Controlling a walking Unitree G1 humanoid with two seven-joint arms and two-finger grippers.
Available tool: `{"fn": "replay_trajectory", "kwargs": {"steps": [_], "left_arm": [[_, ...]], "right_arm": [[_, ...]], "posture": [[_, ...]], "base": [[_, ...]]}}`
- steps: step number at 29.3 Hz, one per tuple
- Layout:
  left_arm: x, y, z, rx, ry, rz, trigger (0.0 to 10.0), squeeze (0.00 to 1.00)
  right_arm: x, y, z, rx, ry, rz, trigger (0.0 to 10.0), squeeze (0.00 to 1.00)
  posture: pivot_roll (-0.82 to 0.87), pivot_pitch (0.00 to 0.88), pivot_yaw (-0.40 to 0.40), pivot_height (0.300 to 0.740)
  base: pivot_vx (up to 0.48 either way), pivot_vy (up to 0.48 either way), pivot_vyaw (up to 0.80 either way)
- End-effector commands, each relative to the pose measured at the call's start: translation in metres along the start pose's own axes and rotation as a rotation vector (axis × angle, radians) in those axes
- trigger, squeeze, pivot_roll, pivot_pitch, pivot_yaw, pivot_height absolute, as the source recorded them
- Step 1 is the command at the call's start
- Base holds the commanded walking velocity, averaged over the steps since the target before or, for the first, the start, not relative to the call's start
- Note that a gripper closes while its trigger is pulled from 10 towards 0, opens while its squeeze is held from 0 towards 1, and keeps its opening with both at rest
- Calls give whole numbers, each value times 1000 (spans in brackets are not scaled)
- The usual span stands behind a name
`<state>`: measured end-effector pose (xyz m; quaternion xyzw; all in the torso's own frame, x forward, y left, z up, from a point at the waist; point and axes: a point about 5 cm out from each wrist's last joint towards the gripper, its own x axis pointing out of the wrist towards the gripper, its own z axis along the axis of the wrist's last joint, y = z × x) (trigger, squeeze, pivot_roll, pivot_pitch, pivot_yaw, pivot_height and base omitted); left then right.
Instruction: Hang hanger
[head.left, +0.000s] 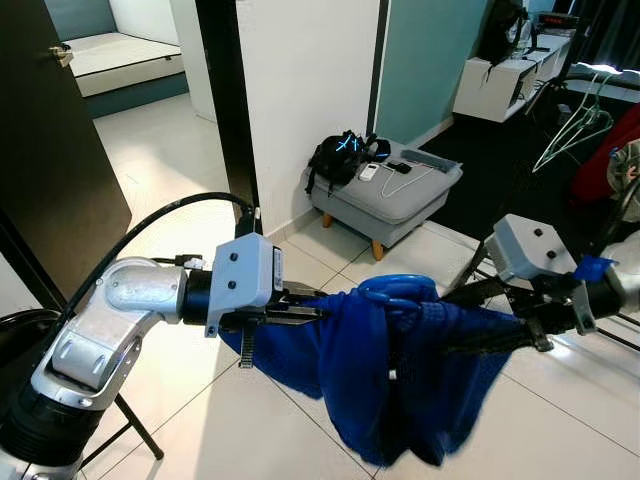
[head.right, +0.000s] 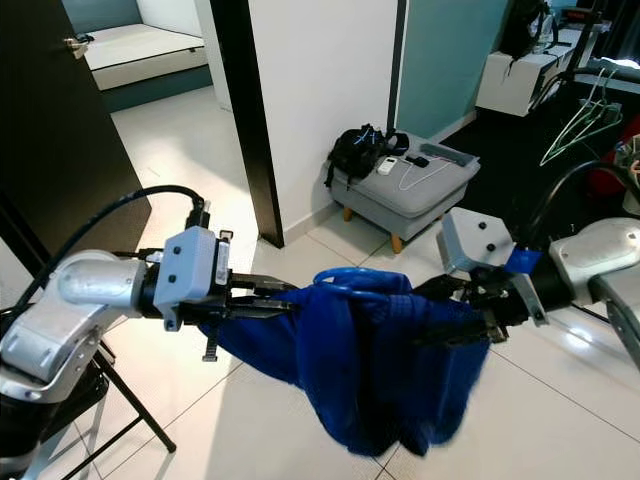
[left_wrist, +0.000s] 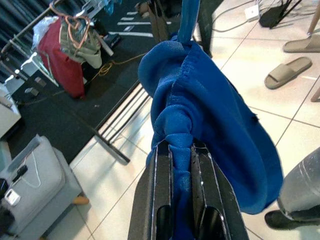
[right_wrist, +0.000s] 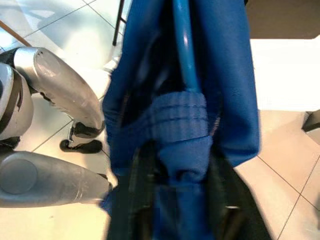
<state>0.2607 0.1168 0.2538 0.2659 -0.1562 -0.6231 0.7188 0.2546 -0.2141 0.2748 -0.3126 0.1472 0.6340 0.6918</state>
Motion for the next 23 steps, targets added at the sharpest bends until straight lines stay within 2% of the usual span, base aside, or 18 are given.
{"fn": "replay_trajectory", "kwargs": {"steps": [1, 2, 9, 16, 17, 18, 19, 23], "left_arm": [[-3, 4, 8, 27, -15, 5, 10000, 0], [-4, 6, 13, 22, -44, 8, 10000, 0], [-4, 8, 18, 13, -80, 16, 10000, 0], [-3, 12, 26, -29, -161, 44, 10000, 0], [-3, 13, 27, -43, -175, 49, 10000, 235], [-3, 13, 27, -43, -175, 49, 10000, 235], [-3, 14, 28, -69, -192, 53, 10000, 1000], [-3, 16, 29, -83, -206, 63, 10000, 1000]], "right_arm": [[2, 1, -1, -11, 30, 21, 0, 0], [4, 0, -3, -20, 45, 17, 0, 0], [6, -1, -3, -29, 44, 6, 0, 0], [5, -7, 2, -37, -7, -20, 0, 0], [4, -8, 3, -38, -17, -28, 0, 0], [4, -8, 3, -38, -17, -28, 0, 0], [3, -9, 4, -35, -36, -39, 0, 0], [1, -11, 4, -32, -51, -48, 0, 0]], "posture": [[-13, 0, 8, 740], [-13, 0, 8, 740], [-12, 0, 7, 740], [-12, 0, 5, 740], [-12, 0, 5, 740], [-12, 0, 5, 740], [-12, 0, 5, 740], [-13, 0, 5, 740]], "base": [[0, 0, 0], [0, 0, 0], [0, 0, 0], [0, 0, 0], [0, 0, 0], [0, 0, 0], [0, 0, 0], [0, 0, 0]]}}
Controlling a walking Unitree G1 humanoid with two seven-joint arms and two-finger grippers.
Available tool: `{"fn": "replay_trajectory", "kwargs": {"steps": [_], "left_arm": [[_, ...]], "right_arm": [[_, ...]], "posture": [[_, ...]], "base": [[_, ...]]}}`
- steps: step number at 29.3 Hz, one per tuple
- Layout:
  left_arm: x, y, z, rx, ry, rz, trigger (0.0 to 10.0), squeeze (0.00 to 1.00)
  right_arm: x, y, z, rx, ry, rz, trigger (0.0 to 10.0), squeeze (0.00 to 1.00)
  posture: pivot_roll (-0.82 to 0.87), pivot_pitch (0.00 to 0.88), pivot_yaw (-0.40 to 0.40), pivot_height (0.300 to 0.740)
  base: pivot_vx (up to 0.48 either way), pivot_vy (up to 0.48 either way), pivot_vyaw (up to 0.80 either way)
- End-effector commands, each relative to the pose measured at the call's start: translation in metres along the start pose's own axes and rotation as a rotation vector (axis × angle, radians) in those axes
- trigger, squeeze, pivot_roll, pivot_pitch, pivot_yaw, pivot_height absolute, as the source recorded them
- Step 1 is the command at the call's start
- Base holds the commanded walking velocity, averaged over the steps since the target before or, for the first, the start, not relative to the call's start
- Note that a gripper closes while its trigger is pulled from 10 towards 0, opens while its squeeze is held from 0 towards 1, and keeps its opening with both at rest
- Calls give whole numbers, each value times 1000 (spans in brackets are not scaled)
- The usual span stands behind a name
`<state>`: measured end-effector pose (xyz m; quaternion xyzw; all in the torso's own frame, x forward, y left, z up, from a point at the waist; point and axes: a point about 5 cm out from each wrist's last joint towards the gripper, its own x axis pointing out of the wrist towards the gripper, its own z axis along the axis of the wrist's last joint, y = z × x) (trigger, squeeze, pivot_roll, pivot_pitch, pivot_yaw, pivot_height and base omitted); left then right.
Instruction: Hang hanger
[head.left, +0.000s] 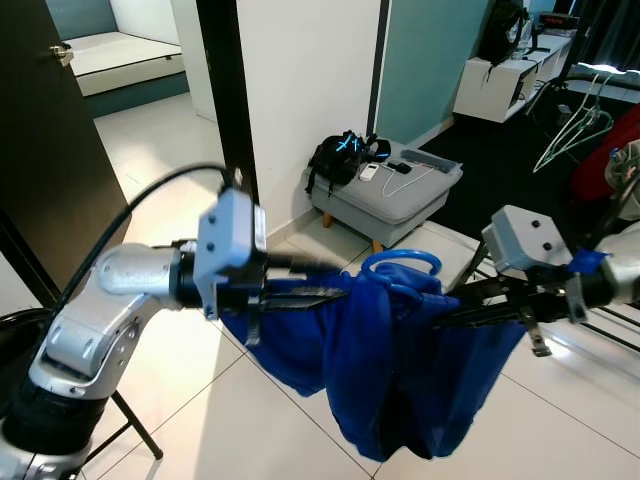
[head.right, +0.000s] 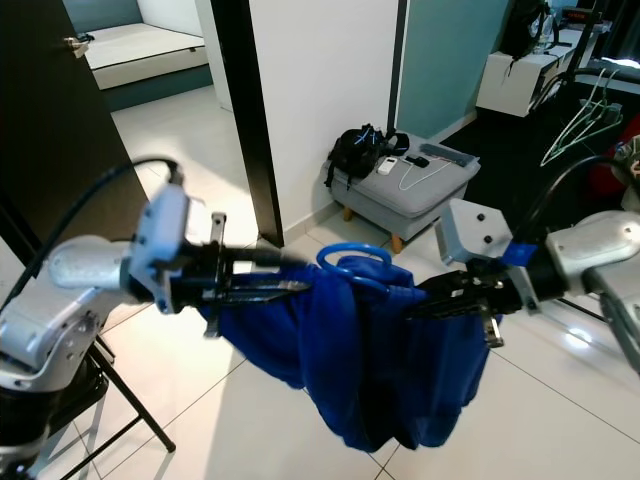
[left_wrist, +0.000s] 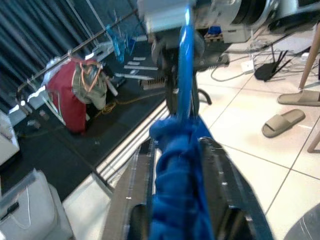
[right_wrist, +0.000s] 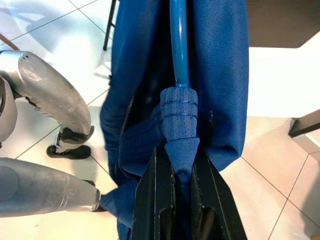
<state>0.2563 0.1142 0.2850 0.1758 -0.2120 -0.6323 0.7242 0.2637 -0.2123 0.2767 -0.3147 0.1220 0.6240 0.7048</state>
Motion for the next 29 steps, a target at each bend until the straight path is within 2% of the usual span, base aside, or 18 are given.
{"fn": "replay_trajectory", "kwargs": {"steps": [1, 4, 6, 7, 8, 9, 10, 12, 13, 14, 16, 17, 18, 19, 20, 21, 23, 29], "left_arm": [[-2, 2, 1, -17, -9, 13, 10000, 1000], [-8, 8, 2, -14, -12, 59, 10000, 1000], [-17, 14, 2, -11, 2, 89, 10000, 1000], [-29, 21, 3, -4, 23, 127, 10000, 1000], [-29, 21, 3, -4, 23, 127, 10000, 1000], [-49, 32, 6, -6, 32, 201, 10000, 1000], [-49, 32, 6, -6, 32, 201, 10000, 1000], [-83, 48, 12, -21, 6, 351, 10000, 1000], [-83, 48, 12, -21, 6, 351, 10000, 1000], [-99, 53, 14, -31, -17, 432, 10000, 1000], [-99, 53, 14, -31, -17, 432, 10000, 1000], [-113, 56, 13, -55, -60, 522, 10000, 1000], [-113, 56, 13, -55, -60, 522, 10000, 1000], [-124, 56, 11, -97, -130, 604, 10000, 694], [-131, 52, 5, -152, -194, 661, 10000, 0], [-131, 52, 5, -152, -194, 661, 10000, 0], [-129, 39, -16, -234, -221, 699, 10000, 0], [-124, 33, -26, -259, -209, 696, 10000, 0]], "right_arm": [[0, -2, 3, -8, -22, -2, 0, 0], [-4, -4, 4, 8, -52, -21, 0, 0], [-8, -5, 3, 19, -62, -30, 0, 0], [-12, -5, 3, 30, -74, -42, 0, 0], [-12, -5, 3, 30, -74, -42, 0, 0], [-19, -7, 4, 46, -102, -67, 0, 0], [-19, -7, 4, 46, -102, -67, 0, 0], [-34, -10, 7, 72, -163, -110, 0, 0], [-34, -10, 7, 72, -163, -110, 0, 0], [-41, -11, 9, 83, -198, -134, 0, 0], [-41, -11, 9, 83, -198, -134, 0, 0], [-47, -12, 10, 92, -229, -159, 0, 0], [-47, -12, 10, 92, -229, -159, 0, 0], [-50, -13, 11, 97, -259, -179, 0, 0], [-52, -13, 12, 101, -288, -192, 0, 0], [-52, -13, 12, 101, -288, -192, 0, 0], [-52, -13, 15, 103, -325, -198, 0, 0], [-52, -13, 16, 103, -335, -195, 0, 0]], "posture": [[-13, 0, 5, 740], [-13, 0, 6, 740], [-13, 0, 6, 740], [-13, 0, 5, 740], [-13, 0, 5, 740], [-11, 0, 7, 740], [-11, 0, 7, 740], [-8, 0, 7, 740], [-8, 0, 7, 740], [-11, 0, 11, 740], [-11, 0, 11, 740], [-11, 0, 13, 740], [-11, 0, 13, 740], [-9, 0, 13, 740], [-10, 0, 14, 740], [-10, 0, 14, 740], [-10, 0, 12, 740], [-13, 0, 10, 740]], "base": [[0, 0, 0], [0, 0, 0], [0, 0, 0], [0, 0, 0], [0, 0, 0], [0, 0, 0], [0, 0, 0], [0, 0, 0], [0, 0, 0], [0, 0, 0], [0, 0, 0], [0, 0, 0], [0, 0, 0], [0, 0, 0], [0, 0, 0], [0, 0, 0], [0, 0, 0], [0, 0, 0]]}}
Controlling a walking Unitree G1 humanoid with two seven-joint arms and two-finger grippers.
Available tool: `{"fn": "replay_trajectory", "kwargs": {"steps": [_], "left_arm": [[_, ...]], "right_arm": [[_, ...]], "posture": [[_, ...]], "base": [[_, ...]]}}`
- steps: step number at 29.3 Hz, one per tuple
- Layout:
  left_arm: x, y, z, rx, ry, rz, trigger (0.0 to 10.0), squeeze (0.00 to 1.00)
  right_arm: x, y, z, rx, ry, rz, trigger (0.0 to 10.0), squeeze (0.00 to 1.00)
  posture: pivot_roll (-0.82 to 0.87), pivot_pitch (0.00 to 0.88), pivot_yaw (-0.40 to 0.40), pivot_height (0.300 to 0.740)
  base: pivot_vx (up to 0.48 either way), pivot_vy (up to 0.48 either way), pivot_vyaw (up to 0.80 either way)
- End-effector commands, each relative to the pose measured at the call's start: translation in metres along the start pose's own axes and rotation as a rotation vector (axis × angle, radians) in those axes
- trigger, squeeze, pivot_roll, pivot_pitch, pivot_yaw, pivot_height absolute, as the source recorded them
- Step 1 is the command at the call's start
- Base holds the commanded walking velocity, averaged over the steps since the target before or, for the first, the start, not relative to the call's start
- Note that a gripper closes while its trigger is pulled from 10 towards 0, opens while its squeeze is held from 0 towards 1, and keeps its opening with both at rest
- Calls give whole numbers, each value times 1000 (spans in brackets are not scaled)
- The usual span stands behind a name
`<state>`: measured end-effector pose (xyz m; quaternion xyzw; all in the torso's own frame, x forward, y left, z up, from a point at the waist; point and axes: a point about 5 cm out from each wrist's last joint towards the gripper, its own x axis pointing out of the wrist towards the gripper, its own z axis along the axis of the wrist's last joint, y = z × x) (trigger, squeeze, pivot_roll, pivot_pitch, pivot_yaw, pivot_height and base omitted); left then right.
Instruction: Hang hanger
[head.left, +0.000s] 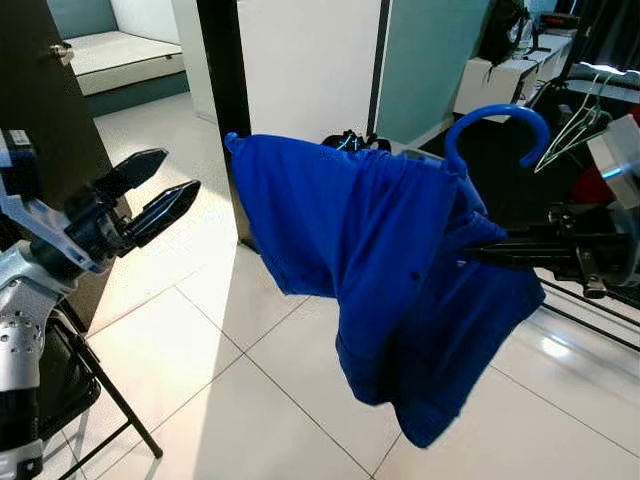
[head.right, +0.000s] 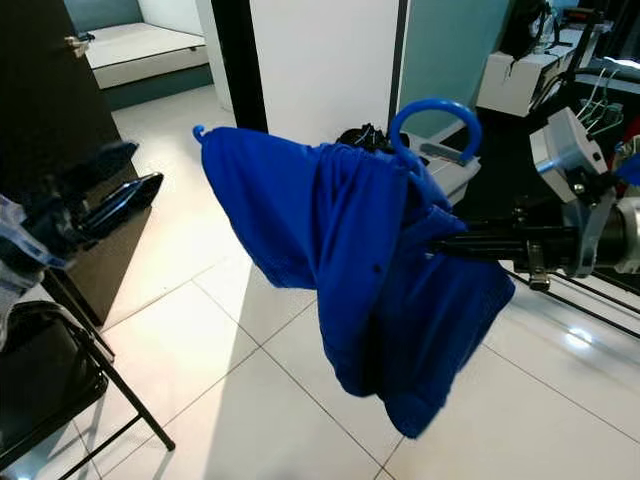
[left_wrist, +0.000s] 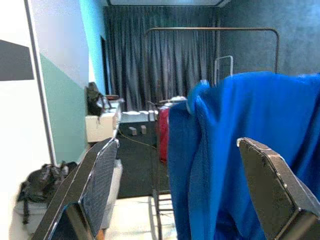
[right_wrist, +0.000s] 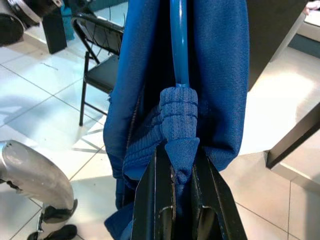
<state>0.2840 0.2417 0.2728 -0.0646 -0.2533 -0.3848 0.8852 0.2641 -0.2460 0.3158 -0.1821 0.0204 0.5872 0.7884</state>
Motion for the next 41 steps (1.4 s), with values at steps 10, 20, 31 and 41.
{"fn": "replay_trajectory", "kwargs": {"steps": [10, 20, 31, 41], "left_arm": [[8, -20, -28, -92, 0, -48, 10000, 0], [16, -19, -38, -16, 47, 3, 10000, 0], [19, -18, -38, -2, 26, 25, 0, 0], [19, -15, -27, 12, -7, 25, 0, 0]], "right_arm": [[-1, 0, 12, -15, -52, 15, 0, 0], [3, 6, 14, -2, -74, 54, 0, 0], [6, 9, 15, 7, -82, 71, 0, 0], [6, 8, 15, 10, -84, 65, 0, 0]], "posture": [[-19, 0, 8, 740], [-20, 0, 11, 740], [-20, 0, 10, 740], [-19, 0, 7, 740]], "base": [[0, 0, 0], [0, 0, 0], [0, 0, 0], [0, 0, 0]]}}
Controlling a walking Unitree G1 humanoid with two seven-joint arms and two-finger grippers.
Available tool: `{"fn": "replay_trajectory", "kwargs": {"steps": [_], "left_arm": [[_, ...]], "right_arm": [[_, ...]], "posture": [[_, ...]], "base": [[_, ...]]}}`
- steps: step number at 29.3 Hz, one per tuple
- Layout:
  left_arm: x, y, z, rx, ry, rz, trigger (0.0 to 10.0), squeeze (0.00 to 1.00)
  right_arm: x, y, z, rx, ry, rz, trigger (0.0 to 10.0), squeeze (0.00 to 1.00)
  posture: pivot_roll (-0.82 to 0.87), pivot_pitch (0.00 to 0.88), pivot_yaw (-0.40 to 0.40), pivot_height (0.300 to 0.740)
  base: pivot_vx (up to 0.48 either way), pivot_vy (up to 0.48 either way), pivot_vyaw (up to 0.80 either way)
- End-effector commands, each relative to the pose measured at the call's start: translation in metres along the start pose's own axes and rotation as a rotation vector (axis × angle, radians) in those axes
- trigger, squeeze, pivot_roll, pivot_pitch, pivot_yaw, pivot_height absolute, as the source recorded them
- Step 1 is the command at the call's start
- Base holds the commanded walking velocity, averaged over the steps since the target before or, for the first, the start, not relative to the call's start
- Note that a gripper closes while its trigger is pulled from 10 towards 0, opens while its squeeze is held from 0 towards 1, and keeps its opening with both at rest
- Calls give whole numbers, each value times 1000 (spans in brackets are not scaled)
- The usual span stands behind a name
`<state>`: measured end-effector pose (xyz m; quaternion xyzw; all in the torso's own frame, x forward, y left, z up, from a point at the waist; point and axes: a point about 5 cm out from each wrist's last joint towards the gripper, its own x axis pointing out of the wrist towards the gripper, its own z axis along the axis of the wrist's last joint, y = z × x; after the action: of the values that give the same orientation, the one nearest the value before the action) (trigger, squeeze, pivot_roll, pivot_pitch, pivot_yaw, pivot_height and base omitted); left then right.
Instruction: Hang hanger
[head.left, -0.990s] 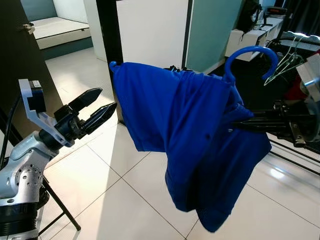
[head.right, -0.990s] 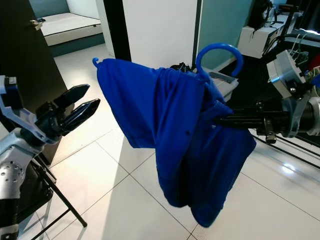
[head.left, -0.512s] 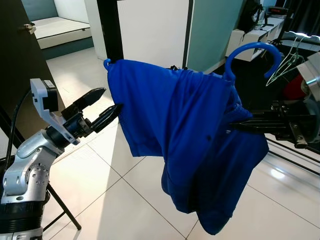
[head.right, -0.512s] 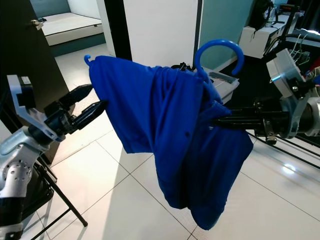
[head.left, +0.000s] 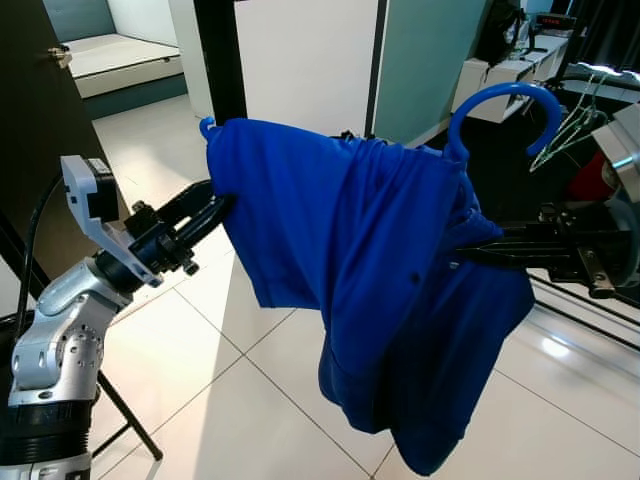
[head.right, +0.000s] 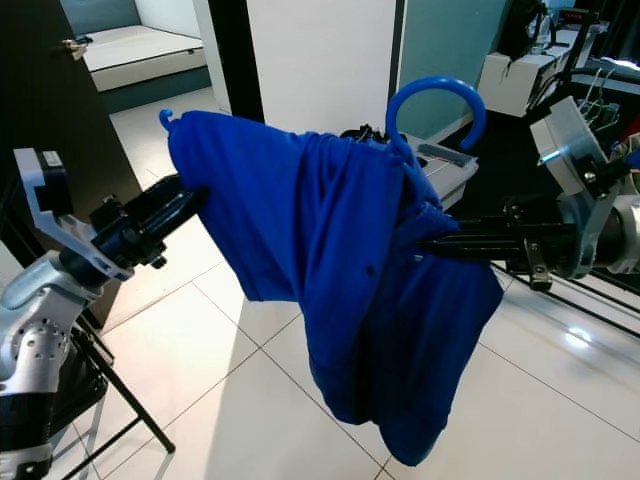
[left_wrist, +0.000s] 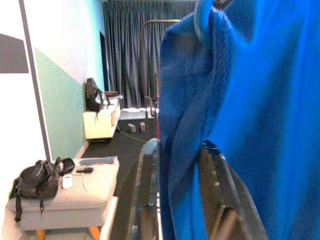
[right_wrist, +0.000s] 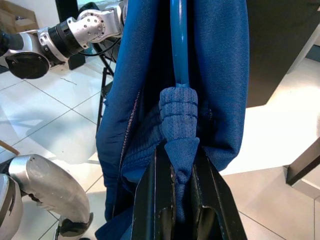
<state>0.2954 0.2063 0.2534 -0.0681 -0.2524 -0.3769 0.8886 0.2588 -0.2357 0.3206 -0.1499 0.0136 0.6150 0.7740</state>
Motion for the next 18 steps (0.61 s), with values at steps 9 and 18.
{"fn": "replay_trajectory", "kwargs": {"steps": [9, 18], "left_arm": [[-3, 12, 30, 57, -79, 22, 0, 0], [-8, 30, 71, 140, -161, 67, 0, 0]], "right_arm": [[-4, -4, -1, -26, 30, -65, 0, 0], [-9, -8, -23, 16, 140, -133, 0, 0]], "posture": [[-18, 0, 3, 740], [-17, 0, 3, 740]], "base": [[0, 0, 0], [0, 0, 0]]}}
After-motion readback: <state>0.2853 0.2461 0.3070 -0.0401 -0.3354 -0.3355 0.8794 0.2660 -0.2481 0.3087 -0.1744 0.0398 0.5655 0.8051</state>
